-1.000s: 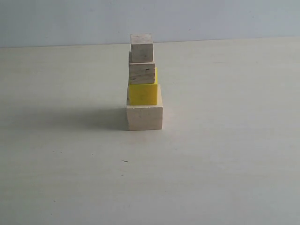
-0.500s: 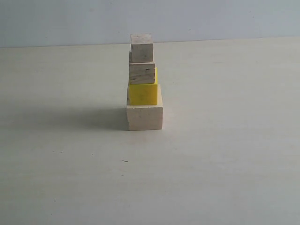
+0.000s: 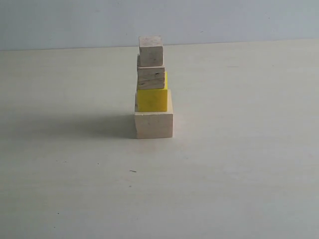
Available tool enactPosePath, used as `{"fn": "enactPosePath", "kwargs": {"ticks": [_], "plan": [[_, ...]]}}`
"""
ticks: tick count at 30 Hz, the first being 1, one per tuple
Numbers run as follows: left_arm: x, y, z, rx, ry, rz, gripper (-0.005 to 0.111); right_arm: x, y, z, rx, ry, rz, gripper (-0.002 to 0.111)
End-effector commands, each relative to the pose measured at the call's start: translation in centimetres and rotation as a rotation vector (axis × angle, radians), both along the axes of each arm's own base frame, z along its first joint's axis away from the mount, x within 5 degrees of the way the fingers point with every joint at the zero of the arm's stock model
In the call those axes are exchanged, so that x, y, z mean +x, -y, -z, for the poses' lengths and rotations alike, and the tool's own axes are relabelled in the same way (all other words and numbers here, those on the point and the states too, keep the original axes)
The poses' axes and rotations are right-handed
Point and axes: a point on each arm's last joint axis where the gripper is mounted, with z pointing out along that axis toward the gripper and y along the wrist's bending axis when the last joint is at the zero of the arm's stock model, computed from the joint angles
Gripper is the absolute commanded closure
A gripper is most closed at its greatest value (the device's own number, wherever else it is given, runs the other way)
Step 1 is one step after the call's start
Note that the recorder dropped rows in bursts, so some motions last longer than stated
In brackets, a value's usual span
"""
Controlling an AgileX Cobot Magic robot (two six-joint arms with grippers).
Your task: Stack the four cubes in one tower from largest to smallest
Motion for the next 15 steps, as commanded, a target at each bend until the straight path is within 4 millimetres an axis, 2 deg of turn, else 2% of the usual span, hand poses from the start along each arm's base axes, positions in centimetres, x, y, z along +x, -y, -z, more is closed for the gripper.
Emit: {"fn": "enactPosePath", "kwargs": {"ticks": [1, 15], "plan": [[-0.09, -0.11, 0.31, 0.033, -0.026, -0.004, 0.107, -0.03, -0.01, 0.03, 0.0, 0.011, -0.005, 0.108], [-0.08, -0.12, 0.29, 0.028, -0.023, -0.008, 0.107, -0.03, -0.01, 0.03, 0.0, 0.011, -0.005, 0.108]]}}
